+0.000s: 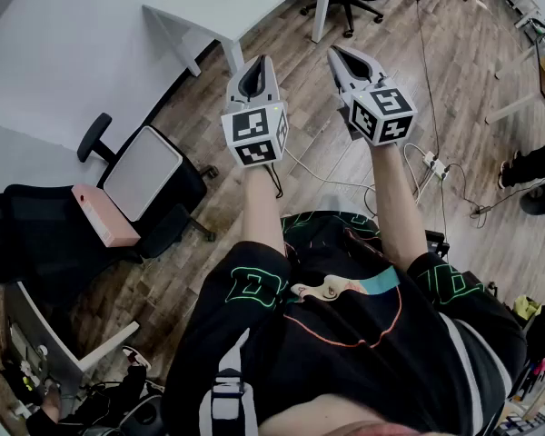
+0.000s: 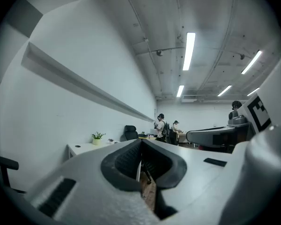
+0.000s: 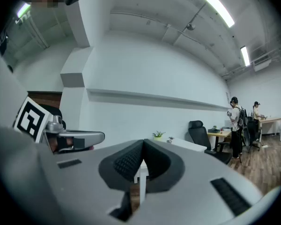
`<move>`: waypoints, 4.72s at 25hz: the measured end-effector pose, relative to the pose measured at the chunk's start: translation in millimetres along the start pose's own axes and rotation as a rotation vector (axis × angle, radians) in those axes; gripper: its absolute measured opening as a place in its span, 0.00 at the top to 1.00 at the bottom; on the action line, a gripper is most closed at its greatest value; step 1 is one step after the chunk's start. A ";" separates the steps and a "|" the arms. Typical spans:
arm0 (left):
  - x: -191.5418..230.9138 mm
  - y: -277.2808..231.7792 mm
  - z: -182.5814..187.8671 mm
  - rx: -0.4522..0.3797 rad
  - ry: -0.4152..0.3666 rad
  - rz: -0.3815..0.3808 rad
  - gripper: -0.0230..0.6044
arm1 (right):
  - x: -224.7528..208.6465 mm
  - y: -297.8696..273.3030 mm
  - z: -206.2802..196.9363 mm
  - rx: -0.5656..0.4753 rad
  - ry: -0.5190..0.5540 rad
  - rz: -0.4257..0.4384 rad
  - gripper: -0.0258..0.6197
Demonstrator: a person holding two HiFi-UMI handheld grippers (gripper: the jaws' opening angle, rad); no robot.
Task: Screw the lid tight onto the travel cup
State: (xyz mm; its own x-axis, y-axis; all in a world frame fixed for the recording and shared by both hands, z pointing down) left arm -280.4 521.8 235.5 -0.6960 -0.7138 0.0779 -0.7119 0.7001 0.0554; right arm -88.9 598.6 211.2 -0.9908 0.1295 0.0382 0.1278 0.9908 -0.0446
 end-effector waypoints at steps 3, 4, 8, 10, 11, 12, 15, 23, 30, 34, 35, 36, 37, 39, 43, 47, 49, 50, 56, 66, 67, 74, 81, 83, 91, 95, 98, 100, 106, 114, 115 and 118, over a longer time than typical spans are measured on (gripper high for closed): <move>0.2 0.2 -0.8 0.007 -0.008 -0.011 0.95 | -0.3 1.0 0.3 -0.024 -0.027 -0.017 0.96; 1.0 -1.0 -0.9 0.009 -0.009 -0.014 0.95 | -1.2 0.1 0.3 -0.030 -0.041 -0.025 0.96; 9.4 -10.2 -4.3 0.014 0.002 -0.018 0.95 | -3.7 -7.5 -3.2 -0.012 -0.053 -0.038 0.95; 12.3 -15.1 -7.9 0.019 0.012 -0.018 0.95 | -6.4 -8.7 -6.8 0.007 -0.050 -0.042 0.95; 12.1 -17.6 -9.3 0.021 0.017 -0.021 0.95 | -9.2 -8.3 -8.2 0.016 -0.050 -0.047 0.95; 10.8 -20.1 -10.4 0.022 0.019 -0.026 0.95 | -13.1 -7.2 -8.9 0.022 -0.052 -0.055 0.95; 4.6 -27.3 -13.1 0.024 0.027 -0.043 0.95 | -25.4 -2.4 -9.0 0.029 -0.069 -0.080 0.95; 11.9 -54.1 -20.0 0.029 0.039 -0.030 0.95 | -48.4 -22.2 -16.3 0.042 -0.092 -0.056 0.95; 42.5 -97.3 -35.6 0.050 0.057 0.026 0.95 | -69.2 -81.2 -32.1 0.056 -0.119 0.017 0.95; 50.2 -136.9 -59.0 0.089 0.084 0.038 0.95 | -97.4 -116.2 -50.2 0.096 -0.142 0.035 0.95; 50.9 -147.5 -65.2 0.101 0.091 0.040 0.95 | -105.9 -124.6 -53.9 0.103 -0.153 0.040 0.95; 51.3 -158.0 -71.0 0.115 0.098 0.043 0.95 | -114.0 -132.9 -57.1 0.108 -0.165 0.048 0.95; 51.9 -168.3 -76.6 0.129 0.106 0.047 0.95 | -121.4 -141.2 -60.0 0.114 -0.176 0.058 0.95; 53.0 -188.7 -88.5 0.159 0.125 0.059 0.95 | -134.7 -156.6 -67.2 0.130 -0.199 0.082 0.95; 50.7 -234.5 -111.2 0.209 0.138 0.062 0.95 | -166.4 -184.4 -85.5 0.158 -0.237 0.110 0.95; 53.8 -282.3 -120.0 0.239 0.125 0.070 0.95 | -204.5 -218.8 -95.3 0.168 -0.249 0.133 0.95; 51.2 -302.5 -124.9 0.257 0.127 0.078 0.95 | -224.6 -230.8 -99.4 0.171 -0.264 0.140 0.95; 48.4 -311.9 -127.6 0.269 0.126 0.079 0.95 | -234.0 -234.7 -101.6 0.175 -0.269 0.142 0.95; 53.0 -372.8 -115.8 0.293 0.073 0.086 0.95 | -279.4 -277.0 -97.5 0.145 -0.297 0.169 0.95; 67.3 -408.5 -94.6 0.257 0.031 0.115 0.95 | -304.5 -331.1 -86.0 0.101 -0.321 0.226 0.95; 73.5 -407.7 -95.4 0.260 0.032 0.128 0.95 | -301.0 -338.1 -85.4 0.102 -0.315 0.241 0.95; 119.5 -423.1 -107.3 0.255 0.063 0.185 0.95 | -285.6 -391.6 -84.3 0.133 -0.255 0.328 0.95; 149.7 -474.2 -125.2 0.298 0.096 0.183 0.94 | -305.3 -458.9 -84.1 0.172 -0.230 0.366 0.95; 162.7 -485.2 -132.7 0.312 0.109 0.189 0.91 | -305.8 -479.8 -89.4 0.184 -0.225 0.377 0.95; 200.0 -507.9 -155.6 0.357 0.106 0.183 0.83 | -302.9 -537.3 -110.2 0.235 -0.166 0.419 0.95; 212.3 -517.2 -169.4 0.374 0.123 0.138 0.75 | -301.0 -552.3 -115.7 0.260 -0.132 0.462 0.95; 222.2 -525.0 -174.4 0.376 0.134 0.113 0.67 | -297.9 -562.0 -116.7 0.277 -0.107 0.497 0.92; 226.5 -528.6 -177.1 0.373 0.128 0.099 0.64 | -295.9 -565.7 -116.8 0.288 -0.090 0.516 0.90; 237.9 -544.0 -184.8 0.382 0.109 0.034 0.53 | -290.3 -580.7 -115.0 0.321 -0.023 0.563 0.80; 248.2 -566.9 -194.3 0.415 0.065 -0.052 0.43 | -285.6 -606.8 -112.6 0.372 0.078 0.633 0.69; 248.9 -570.4 -194.6 0.420 0.060 -0.060 0.43 | -286.9 -610.0 -112.6 0.377 0.086 0.643 0.68; 251.1 -579.1 -198.9 0.438 0.055 -0.081 0.41 | -290.1 -619.8 -113.4 0.394 0.120 0.671 0.65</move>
State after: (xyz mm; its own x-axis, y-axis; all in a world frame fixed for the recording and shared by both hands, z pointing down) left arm -24.2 -59.5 421.0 -0.6390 -0.7555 0.1445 -0.7447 0.5606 -0.3621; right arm 124.2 -48.7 340.9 -0.6927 0.7210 -0.0153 0.6502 0.6152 -0.4458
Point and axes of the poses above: the fingertips, and each gripper's own axes: y backward along the fingers, x to its left, z out of its top, the point moved 9 cm from there along y, backward along the fingers, and after that the axes turned 1 degree about -z, right-handed, at the moved point
